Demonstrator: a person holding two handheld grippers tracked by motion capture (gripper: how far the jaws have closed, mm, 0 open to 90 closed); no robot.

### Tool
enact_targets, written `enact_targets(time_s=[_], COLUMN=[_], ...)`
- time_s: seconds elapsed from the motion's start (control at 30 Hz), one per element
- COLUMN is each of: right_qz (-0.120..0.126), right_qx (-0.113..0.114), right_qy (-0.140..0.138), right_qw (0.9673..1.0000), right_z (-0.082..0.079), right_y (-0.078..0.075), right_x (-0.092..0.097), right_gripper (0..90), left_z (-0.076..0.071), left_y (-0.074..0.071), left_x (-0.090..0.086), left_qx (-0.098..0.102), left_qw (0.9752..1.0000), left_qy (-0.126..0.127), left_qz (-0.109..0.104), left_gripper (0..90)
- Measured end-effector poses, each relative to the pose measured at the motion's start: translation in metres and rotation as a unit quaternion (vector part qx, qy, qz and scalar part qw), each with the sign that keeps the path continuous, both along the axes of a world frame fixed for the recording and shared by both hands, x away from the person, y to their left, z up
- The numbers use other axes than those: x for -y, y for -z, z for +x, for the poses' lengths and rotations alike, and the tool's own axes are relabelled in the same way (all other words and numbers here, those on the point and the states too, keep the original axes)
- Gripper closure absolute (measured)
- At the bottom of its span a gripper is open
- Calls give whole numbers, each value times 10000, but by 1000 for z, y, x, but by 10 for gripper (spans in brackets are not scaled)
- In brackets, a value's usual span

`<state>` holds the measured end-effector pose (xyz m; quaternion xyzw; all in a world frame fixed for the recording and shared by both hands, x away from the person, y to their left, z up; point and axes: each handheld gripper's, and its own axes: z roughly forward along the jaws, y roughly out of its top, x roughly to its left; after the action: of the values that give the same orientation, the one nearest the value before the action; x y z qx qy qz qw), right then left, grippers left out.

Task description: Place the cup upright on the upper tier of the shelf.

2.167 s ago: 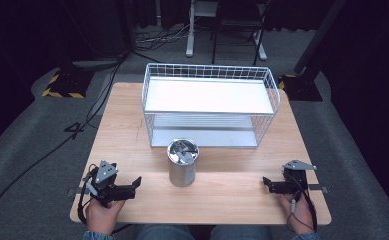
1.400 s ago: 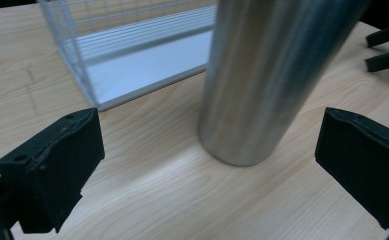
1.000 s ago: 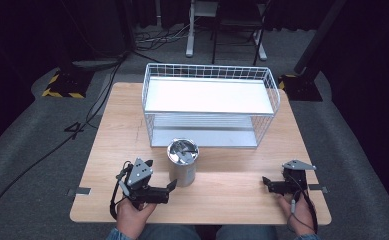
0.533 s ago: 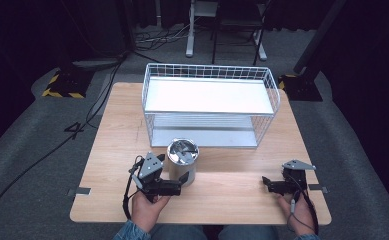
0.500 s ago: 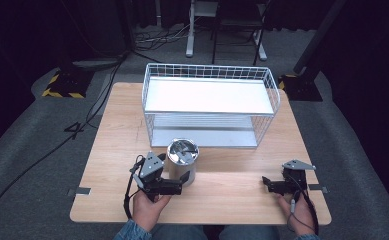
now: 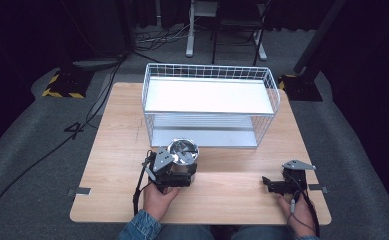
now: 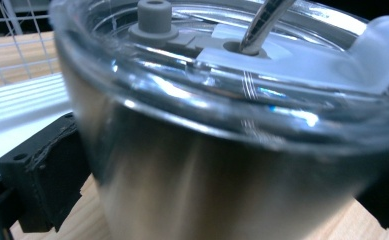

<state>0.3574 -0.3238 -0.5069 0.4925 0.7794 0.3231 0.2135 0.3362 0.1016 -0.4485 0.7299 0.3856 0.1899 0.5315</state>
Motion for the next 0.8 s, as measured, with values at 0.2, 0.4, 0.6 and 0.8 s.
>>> enact_targets(time_s=[0.2,0.4,0.6,0.8], right_qz=[-2,-2,0,-3], right_qx=[-1,2,1,2], right_qy=[0,1,2,18], right_qw=[10000,10000,10000,10000], right_z=[0,0,0,0], right_y=[0,0,0,0], right_x=[0,0,0,0], right_gripper=[3,3,3,3], left_z=[7,9,9,9], left_y=[5,8,8,7], left_x=[5,6,7,7], left_qx=[83,114,37,38], left_qw=[9999,9999,9999,10000], left_qy=[2,29,-9,2], left_qz=[64,-102,-106,-14], left_gripper=[0,2,6,12])
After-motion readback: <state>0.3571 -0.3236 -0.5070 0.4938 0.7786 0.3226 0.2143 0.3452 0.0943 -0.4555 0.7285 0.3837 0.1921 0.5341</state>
